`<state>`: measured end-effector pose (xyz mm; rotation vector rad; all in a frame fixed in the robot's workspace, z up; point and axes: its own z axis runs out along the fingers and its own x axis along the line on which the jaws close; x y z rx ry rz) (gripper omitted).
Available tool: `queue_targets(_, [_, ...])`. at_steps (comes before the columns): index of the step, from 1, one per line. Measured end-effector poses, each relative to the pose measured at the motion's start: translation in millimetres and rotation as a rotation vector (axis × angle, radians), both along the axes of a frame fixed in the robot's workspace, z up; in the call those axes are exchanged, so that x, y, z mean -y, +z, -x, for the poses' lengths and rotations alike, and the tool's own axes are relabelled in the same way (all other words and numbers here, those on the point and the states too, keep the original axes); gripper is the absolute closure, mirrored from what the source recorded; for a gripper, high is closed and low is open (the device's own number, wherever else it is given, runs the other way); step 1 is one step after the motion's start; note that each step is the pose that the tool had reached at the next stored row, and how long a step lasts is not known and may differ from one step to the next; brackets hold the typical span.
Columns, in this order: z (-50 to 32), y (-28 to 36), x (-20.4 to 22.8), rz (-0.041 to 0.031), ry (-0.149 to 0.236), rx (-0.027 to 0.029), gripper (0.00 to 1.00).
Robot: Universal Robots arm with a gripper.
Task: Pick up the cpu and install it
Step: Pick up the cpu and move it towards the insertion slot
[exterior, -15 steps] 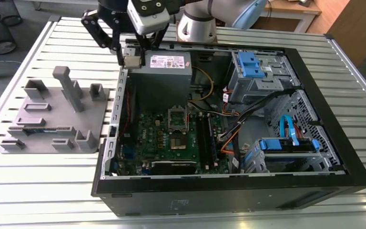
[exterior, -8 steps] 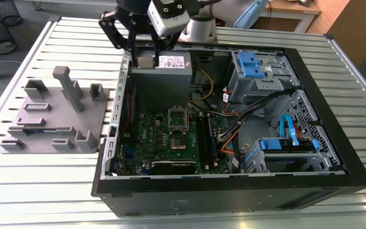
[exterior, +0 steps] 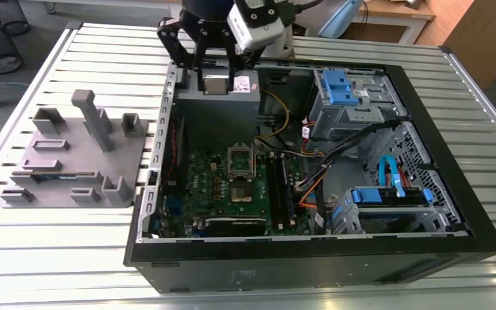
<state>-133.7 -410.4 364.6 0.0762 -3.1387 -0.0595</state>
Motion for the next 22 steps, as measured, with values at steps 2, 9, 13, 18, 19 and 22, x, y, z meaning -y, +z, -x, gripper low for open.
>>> queue_targets(2, [-6.8, -0.2, 0.0, 0.0000, 0.000, 0.0000, 0.53])
queue_targets(9, [-29.1, -0.9, 0.0, -0.0001, 0.000, 0.0000, 0.53])
queue_targets(13, [-39.7, -1.4, 0.0, -0.0001, 0.000, 0.0000, 0.53])
queue_targets(18, [-49.2, -1.8, 0.0, -0.0001, 0.000, 0.0000, 0.53])
queue_targets(19, [-49.5, -1.8, 0.1, -0.0002, 0.000, 0.0001, 0.53])
queue_targets(22, [-49.6, -1.8, 0.0, -0.0001, 0.000, 0.0000, 0.53])
